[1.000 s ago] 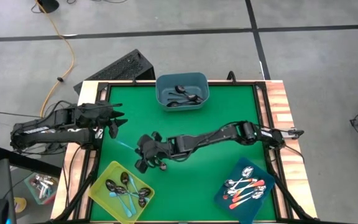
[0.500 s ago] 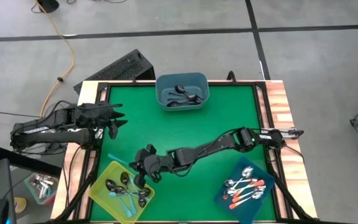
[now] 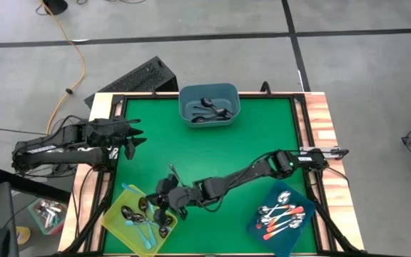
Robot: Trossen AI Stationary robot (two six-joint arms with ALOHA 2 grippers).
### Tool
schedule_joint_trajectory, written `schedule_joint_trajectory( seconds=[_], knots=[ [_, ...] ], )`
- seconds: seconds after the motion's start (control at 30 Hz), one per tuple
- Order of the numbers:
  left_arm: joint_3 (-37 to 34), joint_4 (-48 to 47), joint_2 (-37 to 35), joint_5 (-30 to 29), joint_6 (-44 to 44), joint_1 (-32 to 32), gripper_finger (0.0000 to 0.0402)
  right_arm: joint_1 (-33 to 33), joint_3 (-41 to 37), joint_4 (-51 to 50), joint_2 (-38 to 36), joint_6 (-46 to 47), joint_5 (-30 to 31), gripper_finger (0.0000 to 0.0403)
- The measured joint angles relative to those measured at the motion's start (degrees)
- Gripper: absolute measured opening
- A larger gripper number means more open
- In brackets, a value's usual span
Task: Sort silverware by color (type)
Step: Put the light blue spoon into the yellow bin
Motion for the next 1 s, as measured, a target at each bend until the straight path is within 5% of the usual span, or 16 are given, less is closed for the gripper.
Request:
schedule_joint_trajectory(
  seconds=[0.73, 1.0],
  knots=[
    [0.0, 0.0, 0.0, -0.1, -0.1, 0.0, 0.017, 2.2, 0.1, 11.0, 0.2, 2.2, 7.3, 0.0005],
    [0.0, 0.0, 0.0, -0.1, -0.1, 0.0, 0.017, 3.1, 11.5, 8.8, 9.7, 2.9, 6.1, 0.0005]
  ],
)
